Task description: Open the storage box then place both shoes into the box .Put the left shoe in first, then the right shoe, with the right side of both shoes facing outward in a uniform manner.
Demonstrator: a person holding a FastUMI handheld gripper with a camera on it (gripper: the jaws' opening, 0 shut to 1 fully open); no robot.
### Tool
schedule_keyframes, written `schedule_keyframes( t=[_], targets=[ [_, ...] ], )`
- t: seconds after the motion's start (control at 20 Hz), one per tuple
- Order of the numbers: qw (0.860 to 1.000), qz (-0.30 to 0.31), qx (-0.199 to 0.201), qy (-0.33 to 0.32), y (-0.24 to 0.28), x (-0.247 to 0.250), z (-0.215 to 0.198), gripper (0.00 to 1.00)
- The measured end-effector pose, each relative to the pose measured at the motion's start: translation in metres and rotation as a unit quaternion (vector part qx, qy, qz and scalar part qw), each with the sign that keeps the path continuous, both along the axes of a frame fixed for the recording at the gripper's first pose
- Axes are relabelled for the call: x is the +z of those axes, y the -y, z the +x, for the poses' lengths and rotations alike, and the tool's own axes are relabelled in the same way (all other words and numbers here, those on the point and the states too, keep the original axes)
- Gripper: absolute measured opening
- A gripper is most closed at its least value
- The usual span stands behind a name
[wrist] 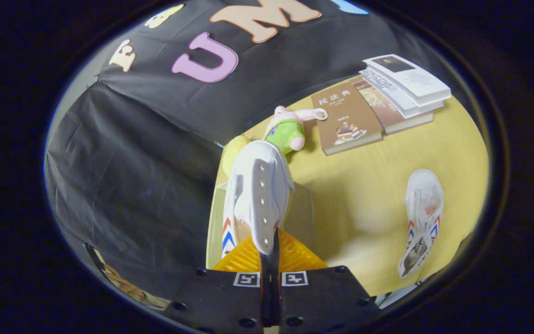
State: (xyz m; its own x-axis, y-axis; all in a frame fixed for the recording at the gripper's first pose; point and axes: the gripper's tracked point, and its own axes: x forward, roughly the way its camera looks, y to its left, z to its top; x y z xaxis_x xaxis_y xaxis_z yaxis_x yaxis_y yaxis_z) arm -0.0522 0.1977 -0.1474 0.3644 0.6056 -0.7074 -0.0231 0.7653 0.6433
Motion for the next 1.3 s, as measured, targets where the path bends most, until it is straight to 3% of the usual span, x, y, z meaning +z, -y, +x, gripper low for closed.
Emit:
schedule_keyframes(
  t=[0.4, 0.75, 1.2, 1.3],
  targets=[
    [0.999, 0.015, 0.029, 0.002, -0.069, 0.009, -0.007, 0.03],
    [0.998, -0.024, 0.059, -0.024, -0.120, -0.036, -0.019, 0.03],
    [0.988, -0.110, 0.084, -0.070, -0.147, -0.108, -0.040, 0.04],
    [0.985, -0.125, 0.089, -0.077, -0.150, -0.118, -0.043, 0.19]
  ],
)
